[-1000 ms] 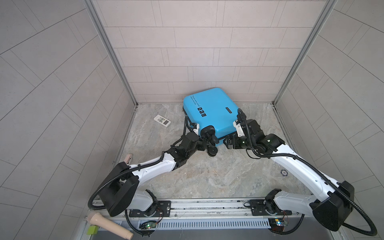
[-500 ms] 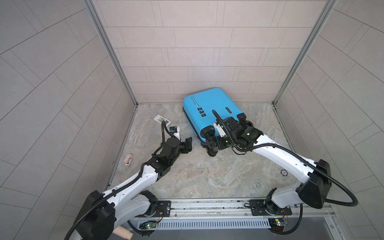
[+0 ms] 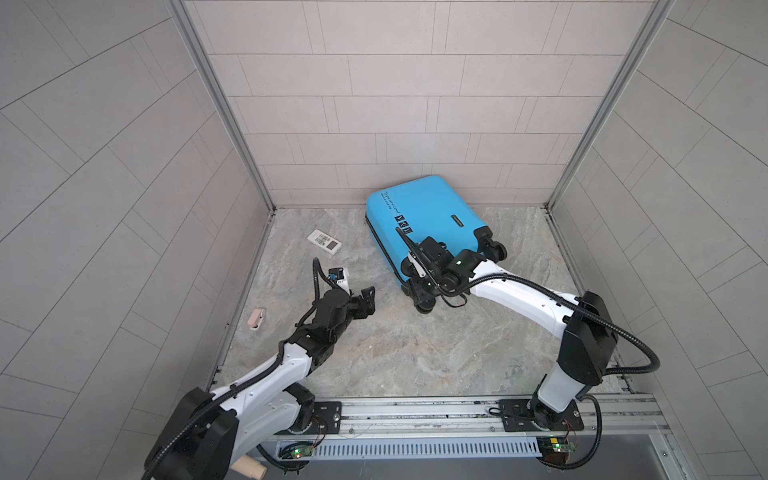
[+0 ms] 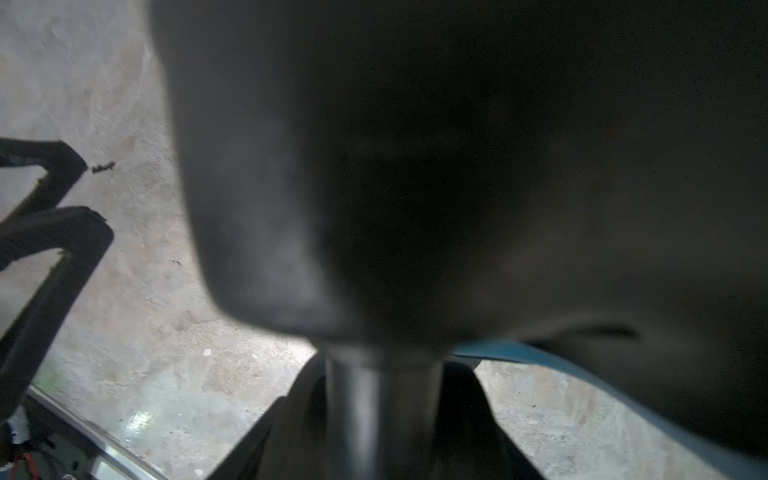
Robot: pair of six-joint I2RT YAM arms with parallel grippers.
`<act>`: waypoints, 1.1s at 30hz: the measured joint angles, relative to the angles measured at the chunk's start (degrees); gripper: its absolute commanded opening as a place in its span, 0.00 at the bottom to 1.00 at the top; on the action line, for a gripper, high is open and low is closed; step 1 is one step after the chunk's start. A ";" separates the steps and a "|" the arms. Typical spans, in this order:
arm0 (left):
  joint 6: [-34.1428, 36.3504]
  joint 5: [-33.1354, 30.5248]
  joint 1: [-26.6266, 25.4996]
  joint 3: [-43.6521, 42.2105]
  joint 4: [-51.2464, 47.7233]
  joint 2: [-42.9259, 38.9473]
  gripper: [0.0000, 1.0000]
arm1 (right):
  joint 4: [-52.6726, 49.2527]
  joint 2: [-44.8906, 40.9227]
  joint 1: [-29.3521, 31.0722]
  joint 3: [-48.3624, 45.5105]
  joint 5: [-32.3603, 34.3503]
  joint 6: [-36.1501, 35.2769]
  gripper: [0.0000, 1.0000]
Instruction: Pack the luggage
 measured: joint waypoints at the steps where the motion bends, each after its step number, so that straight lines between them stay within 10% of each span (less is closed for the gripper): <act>1: 0.35 0.68 0.00 -0.39 1.73 0.90 0.81 | -0.09 0.20 0.00 0.33 0.31 0.04 0.48; 12: 7.43 7.56 0.00 -0.70 21.88 15.34 0.71 | -5.14 0.59 0.35 4.33 1.88 -0.59 0.25; 33: 18.12 17.33 -0.83 4.98 43.21 39.32 0.51 | -8.15 0.02 -0.61 4.13 4.35 -3.45 0.21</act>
